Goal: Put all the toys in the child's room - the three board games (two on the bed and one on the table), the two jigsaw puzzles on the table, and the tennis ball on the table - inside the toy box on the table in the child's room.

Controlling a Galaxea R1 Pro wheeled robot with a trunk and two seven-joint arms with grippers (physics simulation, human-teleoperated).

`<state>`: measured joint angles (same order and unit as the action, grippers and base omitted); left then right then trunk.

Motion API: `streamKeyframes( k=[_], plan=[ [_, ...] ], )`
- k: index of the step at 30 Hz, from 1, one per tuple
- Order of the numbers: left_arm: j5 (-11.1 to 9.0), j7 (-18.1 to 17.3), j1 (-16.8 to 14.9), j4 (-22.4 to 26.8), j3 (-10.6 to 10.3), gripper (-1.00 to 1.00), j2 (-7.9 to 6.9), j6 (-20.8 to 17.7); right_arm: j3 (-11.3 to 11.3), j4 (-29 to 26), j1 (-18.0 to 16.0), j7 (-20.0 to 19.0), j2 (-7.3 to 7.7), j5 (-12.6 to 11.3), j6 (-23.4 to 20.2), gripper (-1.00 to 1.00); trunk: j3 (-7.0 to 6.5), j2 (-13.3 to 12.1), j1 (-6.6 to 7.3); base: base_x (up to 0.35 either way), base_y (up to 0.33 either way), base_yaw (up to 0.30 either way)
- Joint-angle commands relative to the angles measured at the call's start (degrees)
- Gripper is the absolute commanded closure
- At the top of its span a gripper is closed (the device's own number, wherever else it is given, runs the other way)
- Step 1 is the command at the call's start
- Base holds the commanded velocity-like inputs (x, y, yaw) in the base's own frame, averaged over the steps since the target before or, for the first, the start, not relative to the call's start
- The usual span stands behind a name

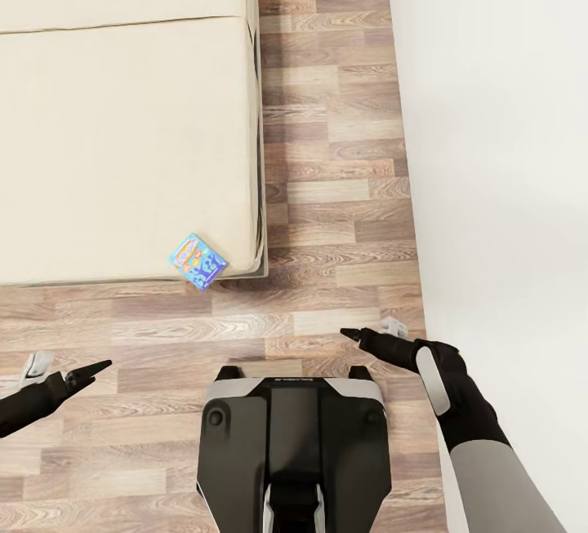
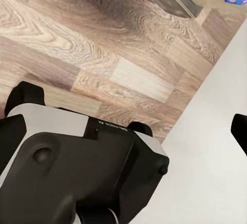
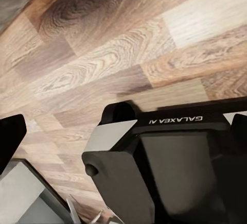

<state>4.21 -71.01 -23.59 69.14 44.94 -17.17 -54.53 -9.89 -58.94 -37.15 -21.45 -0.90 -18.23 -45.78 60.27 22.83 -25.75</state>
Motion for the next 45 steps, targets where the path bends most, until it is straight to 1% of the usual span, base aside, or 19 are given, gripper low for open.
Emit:
streamKeyframes(
  k=[1, 4, 7, 9, 13, 16, 32, 38, 45],
  plan=[
    [0.45, -0.52, -0.05, 0.03, 0.12, -1.0, 0.02, -0.52, -0.25, -0.03, -0.02, -0.37, -0.07, 0.13, -0.34, -1.0, 0.04, 0.09, -0.04, 0.0, 0.0, 0.0],
    [0.45, -0.61, -0.05, 0.03, 0.12, -1.0, 0.03, -0.5, -0.33, 0.01, 0.02, -0.5, -0.1, 0.19, -0.2, -1.0, -0.12, 0.09, -0.04, 0.0, 0.0, 0.0],
    [0.45, -0.4, -0.05, -0.07, 0.14, -1.0, 0.0, -0.13, -0.37, 0.0, 1.2, -0.51, -0.14, 0.22, -0.05, -1.0, -0.35, 0.09, -0.04, 0.0, 0.0, 0.0],
    [0.45, -0.25, -0.05, -0.15, 0.14, -1.0, 0.0, 1.17, -0.4, -0.02, 2.19, -0.5, -0.15, 0.22, 0.43, -1.0, -0.52, 0.09, -0.04, 0.0, 0.0, 0.0],
    [0.46, -0.16, -0.05, -0.41, 0.15, -1.0, 0.12, 4.35, -0.58, -0.03, 3.17, -0.53, -0.15, 0.16, 3.82, -1.0, -0.88, 0.09, -0.04, 0.0, 0.0, 0.0],
    [0.45, -0.25, -0.05, -0.47, 0.15, -1.0, 0.18, 5.06, -0.63, -0.03, 3.39, -0.52, -0.16, 0.14, 4.97, -1.0, -1.15, 0.09, -0.04, 0.0, 0.0, 0.0],
    [0.36, -0.64, -0.05, -0.5, 0.15, -1.0, 0.36, 5.4, -0.58, -0.03, 3.49, -0.08, -0.2, 0.21, 5.53, -1.0, -2.61, 0.09, -0.04, 0.0, 0.0, 0.0],
    [0.36, -0.67, -0.05, -0.38, 0.15, -1.0, 1.1, 5.53, -0.57, -0.03, 3.49, -0.01, -0.24, 0.33, 5.55, -1.0, -3.16, 0.09, -0.04, 0.0, 0.0, 0.0],
    [0.36, -0.69, -0.05, -0.33, 0.15, -1.0, 1.46, 5.64, -0.57, -0.03, 3.49, -0.02, -0.24, 0.42, 5.61, -1.0, -3.81, 0.09, -0.04, -0.075, 0.0, 0.0]
  ],
)
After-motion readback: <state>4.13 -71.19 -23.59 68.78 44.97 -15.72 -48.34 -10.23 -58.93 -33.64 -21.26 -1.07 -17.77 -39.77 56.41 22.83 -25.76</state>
